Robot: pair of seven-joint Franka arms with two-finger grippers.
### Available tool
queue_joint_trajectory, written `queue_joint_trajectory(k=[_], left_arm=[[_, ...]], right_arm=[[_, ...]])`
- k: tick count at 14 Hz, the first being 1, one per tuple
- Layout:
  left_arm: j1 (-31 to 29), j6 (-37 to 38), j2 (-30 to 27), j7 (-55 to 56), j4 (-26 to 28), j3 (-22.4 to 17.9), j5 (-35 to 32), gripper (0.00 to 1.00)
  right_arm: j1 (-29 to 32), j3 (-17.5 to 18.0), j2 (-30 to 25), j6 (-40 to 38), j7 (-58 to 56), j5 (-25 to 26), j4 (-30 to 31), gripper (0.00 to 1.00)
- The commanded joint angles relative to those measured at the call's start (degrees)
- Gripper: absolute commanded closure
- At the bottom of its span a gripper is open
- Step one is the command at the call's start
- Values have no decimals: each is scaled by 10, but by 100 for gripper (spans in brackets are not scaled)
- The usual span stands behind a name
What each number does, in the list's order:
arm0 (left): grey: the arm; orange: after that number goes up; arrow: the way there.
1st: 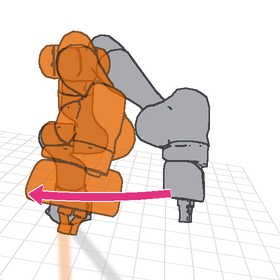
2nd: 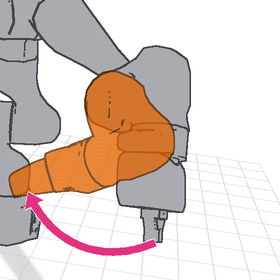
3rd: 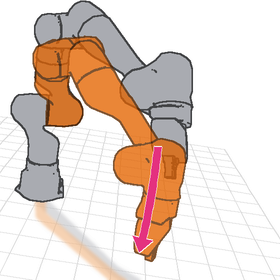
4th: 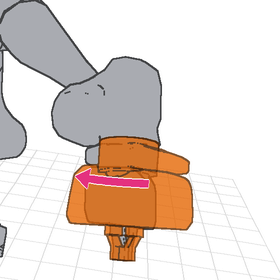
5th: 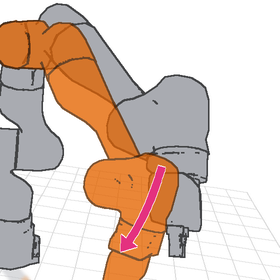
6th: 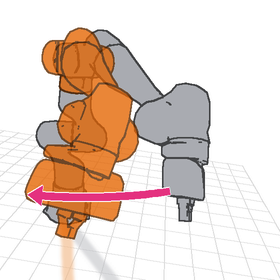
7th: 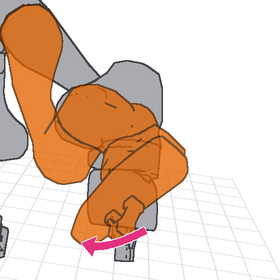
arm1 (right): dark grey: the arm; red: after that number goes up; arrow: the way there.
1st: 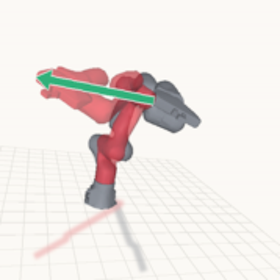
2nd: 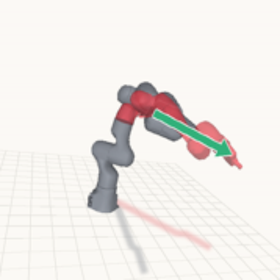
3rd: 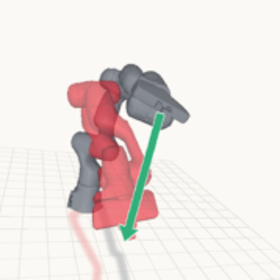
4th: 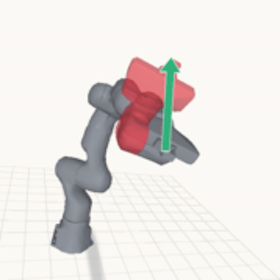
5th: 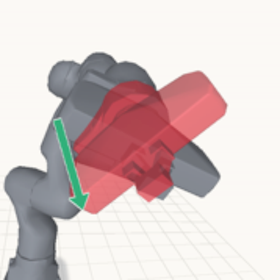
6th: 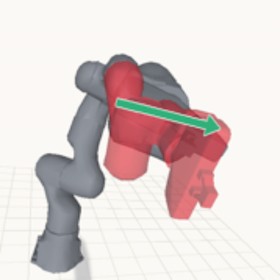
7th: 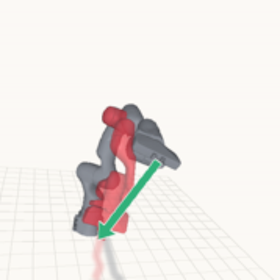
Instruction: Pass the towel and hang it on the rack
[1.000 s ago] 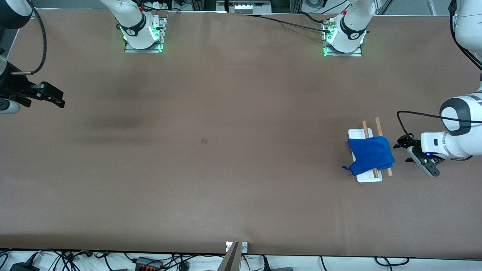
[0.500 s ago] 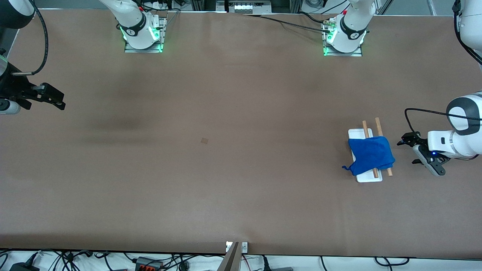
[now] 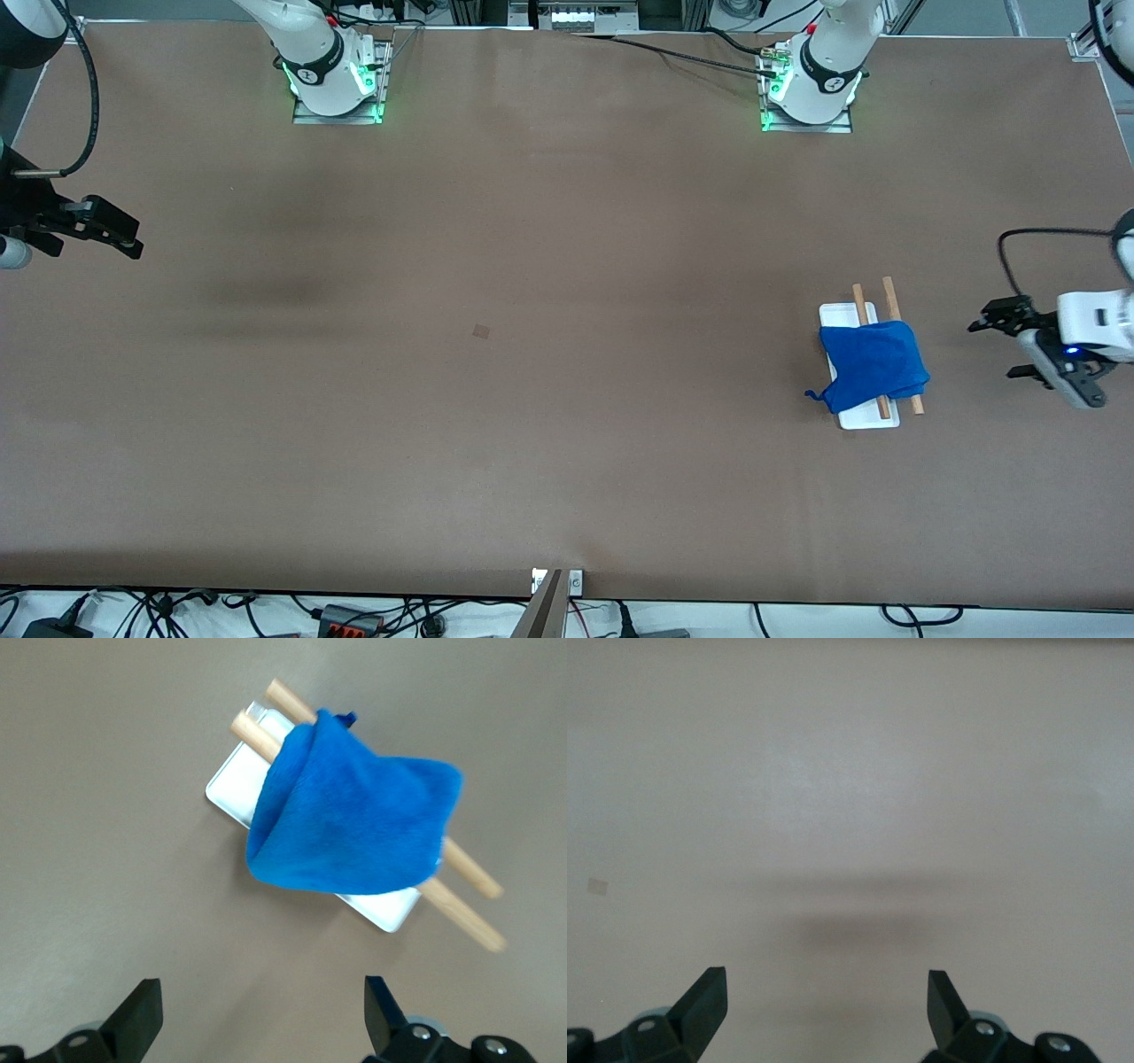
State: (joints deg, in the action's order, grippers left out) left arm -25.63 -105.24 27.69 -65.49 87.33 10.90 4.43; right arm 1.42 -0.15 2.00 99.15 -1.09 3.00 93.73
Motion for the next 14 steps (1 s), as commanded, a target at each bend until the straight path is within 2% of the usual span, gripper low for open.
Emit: queue_joint_trajectory(k=[1, 8, 12, 14], left_arm=[[7, 71, 9, 34, -69, 3, -2, 0], [34, 252, 7, 169, -187, 1, -2, 0], [34, 304, 3, 307, -199, 7, 0, 0], [54, 314, -10, 407, -199, 21, -3, 0]], right_arm=[[5, 3, -8, -5, -6, -8, 0, 0], [4, 2, -13, -26, -4, -11, 5, 0], [0, 2, -12, -21, -4, -13, 13, 0], [1, 2, -13, -20, -4, -14, 20, 0]])
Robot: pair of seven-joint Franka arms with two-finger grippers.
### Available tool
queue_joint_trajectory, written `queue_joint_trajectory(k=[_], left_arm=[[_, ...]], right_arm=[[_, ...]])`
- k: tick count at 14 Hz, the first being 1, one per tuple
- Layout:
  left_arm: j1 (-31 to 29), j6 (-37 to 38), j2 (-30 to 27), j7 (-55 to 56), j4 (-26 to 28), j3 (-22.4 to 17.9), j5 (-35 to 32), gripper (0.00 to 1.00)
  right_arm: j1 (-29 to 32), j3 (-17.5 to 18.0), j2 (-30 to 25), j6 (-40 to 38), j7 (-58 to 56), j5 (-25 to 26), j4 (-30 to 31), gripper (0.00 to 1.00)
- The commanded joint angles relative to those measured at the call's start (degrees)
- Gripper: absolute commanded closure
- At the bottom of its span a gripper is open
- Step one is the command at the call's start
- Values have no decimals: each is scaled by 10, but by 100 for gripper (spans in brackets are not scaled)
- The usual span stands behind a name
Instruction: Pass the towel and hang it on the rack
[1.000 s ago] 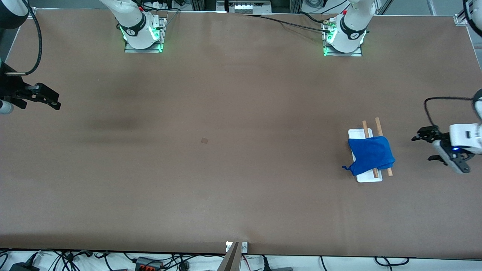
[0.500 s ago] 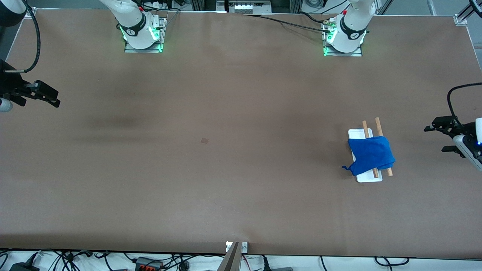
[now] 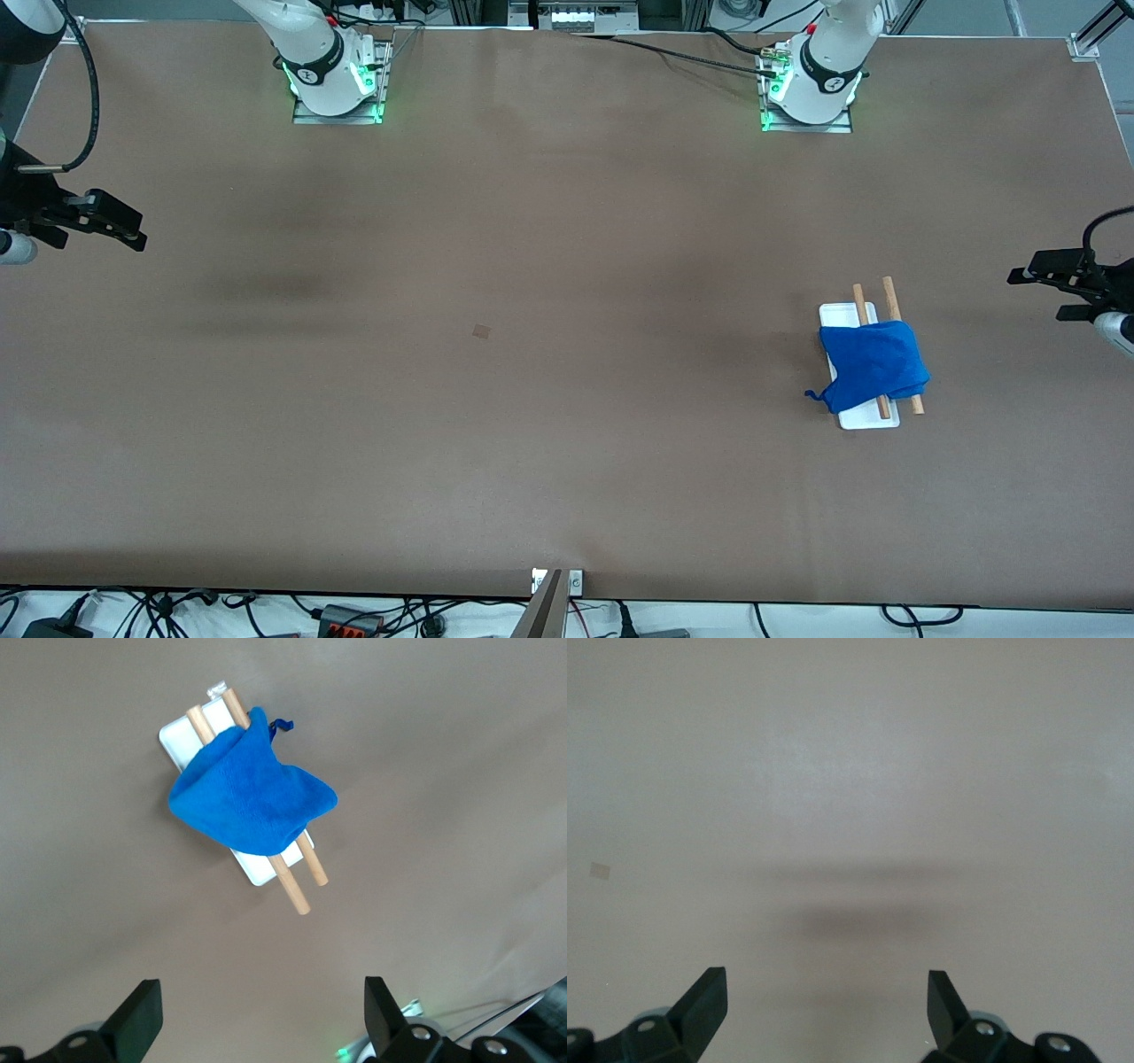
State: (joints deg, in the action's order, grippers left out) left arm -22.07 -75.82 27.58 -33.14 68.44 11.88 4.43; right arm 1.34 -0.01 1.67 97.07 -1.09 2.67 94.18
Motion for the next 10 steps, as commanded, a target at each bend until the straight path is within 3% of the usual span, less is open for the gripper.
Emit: queue_joint_trajectory(k=[1, 6, 10], left_arm=[[34, 28, -17, 124, -10, 12, -4, 0], [86, 36, -28, 157, -11, 10, -28, 0], [89, 39, -33, 194, -11, 12, -31, 0]], right_arm=[[2, 2, -11, 1, -4, -12, 21, 0], [2, 0, -26, 1, -4, -23, 40, 0], [2, 1, -26, -6, -7, -22, 36, 0]])
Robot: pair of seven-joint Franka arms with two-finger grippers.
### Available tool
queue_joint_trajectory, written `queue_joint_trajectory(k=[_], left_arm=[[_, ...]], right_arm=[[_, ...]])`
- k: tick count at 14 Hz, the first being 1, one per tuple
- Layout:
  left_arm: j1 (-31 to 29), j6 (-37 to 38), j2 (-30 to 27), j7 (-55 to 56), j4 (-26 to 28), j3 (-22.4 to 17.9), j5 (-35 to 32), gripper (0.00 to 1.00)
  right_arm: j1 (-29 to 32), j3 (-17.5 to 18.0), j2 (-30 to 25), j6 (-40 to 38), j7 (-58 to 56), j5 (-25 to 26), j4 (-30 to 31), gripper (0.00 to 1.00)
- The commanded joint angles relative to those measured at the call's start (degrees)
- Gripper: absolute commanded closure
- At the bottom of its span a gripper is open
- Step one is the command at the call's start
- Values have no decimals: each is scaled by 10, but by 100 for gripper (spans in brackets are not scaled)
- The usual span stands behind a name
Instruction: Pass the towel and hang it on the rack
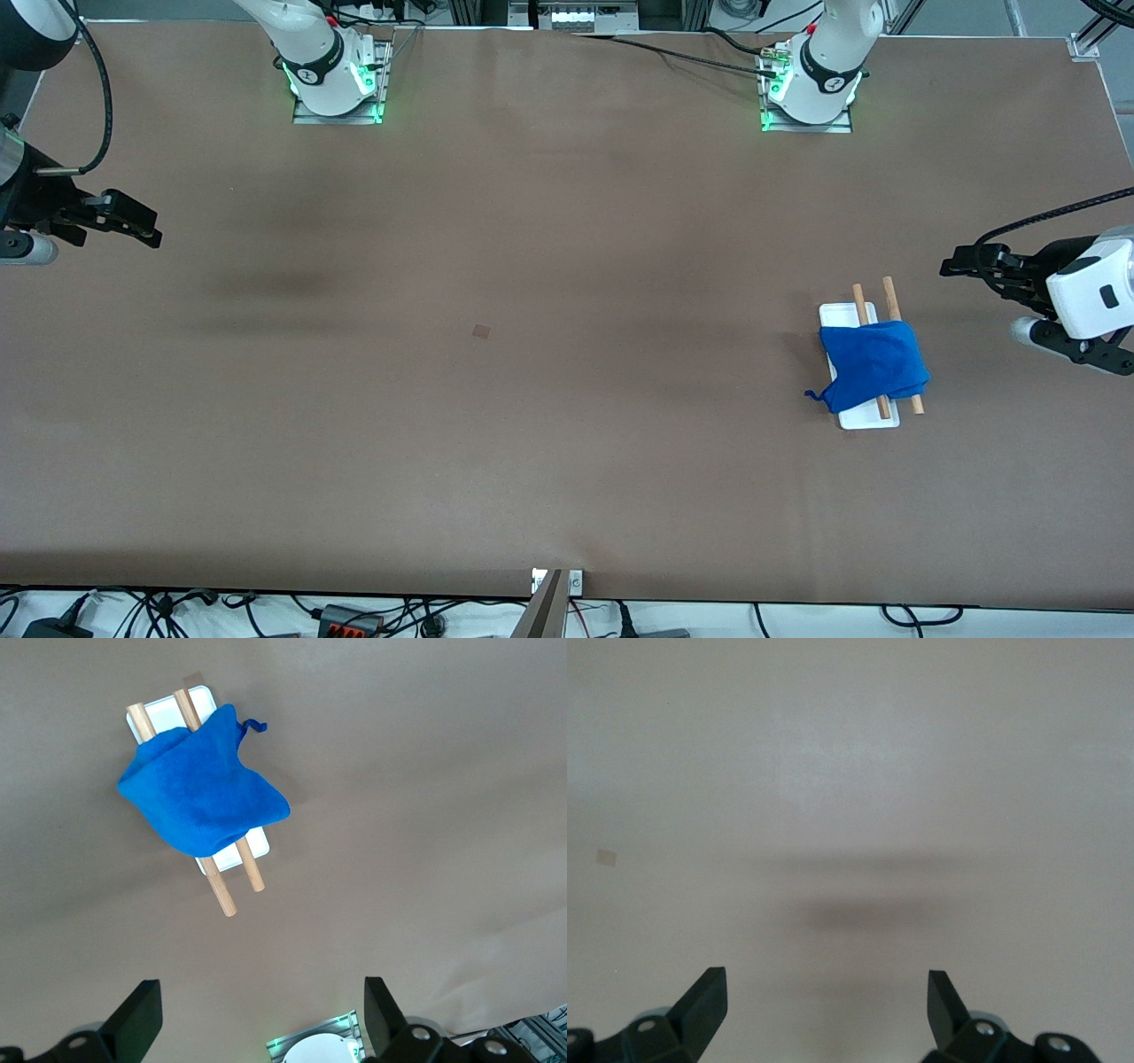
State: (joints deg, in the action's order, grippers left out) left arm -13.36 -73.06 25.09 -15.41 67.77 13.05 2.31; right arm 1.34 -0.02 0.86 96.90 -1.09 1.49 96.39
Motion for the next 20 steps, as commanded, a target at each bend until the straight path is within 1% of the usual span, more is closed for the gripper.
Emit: queue_joint_trajectory(k=[1, 3, 4, 5, 7, 8, 10, 11, 13, 14, 15, 16, 18, 20], left_arm=[[10, 19, -10, 18, -4, 0, -10, 0], [11, 20, -15, 27, -4, -2, -10, 0], [21, 14, -33, 47, 4, -5, -12, 0], [46, -4, -52, 78, 24, -13, -17, 0], [68, -62, -113, 144, 99, -18, -36, 0], [69, -88, -142, 151, 139, -20, -34, 0], [70, -127, -184, 153, 196, -39, -30, 0], [70, -144, -203, 160, 220, -42, -21, 0], [69, -176, -245, 232, 275, -42, -11, 0], [70, -181, -256, 268, 284, -42, -6, 0], [72, -181, -258, 274, 285, -43, -3, 0], [81, -181, -259, 274, 285, -55, -4, 0], [120, -182, -259, 263, 291, -107, -4, 0], [123, -182, -260, 250, 291, -112, -3, 0]], right_arm=[[2, 1, -23, -5, -13, -10, 13, 0], [2, 0, -25, -6, -15, -5, 14, 0], [2, 0, -25, -10, -17, -4, 14, 0], [2, 0, -25, -12, -16, -4, 14, 0], [2, 1, -25, -13, -8, -10, 13, 0], [2, 1, -25, -13, -7, -10, 14, 0], [2, 1, -26, -17, -8, -10, 14, 0], [2, 1, -26, -16, -8, -9, 14, 0], [2, 1, -26, -16, -11, -4, 14, 0], [2, 1, -26, -16, -11, -4, 14, 0], [2, 1, -26, -16, -11, -4, 14, 0], [2, 1, -25, -16, -12, -4, 14, 0], [2, 1, -26, -15, -12, -3, 14, 0], [2, 1, -26, -15, -12, -3, 13, 0]])
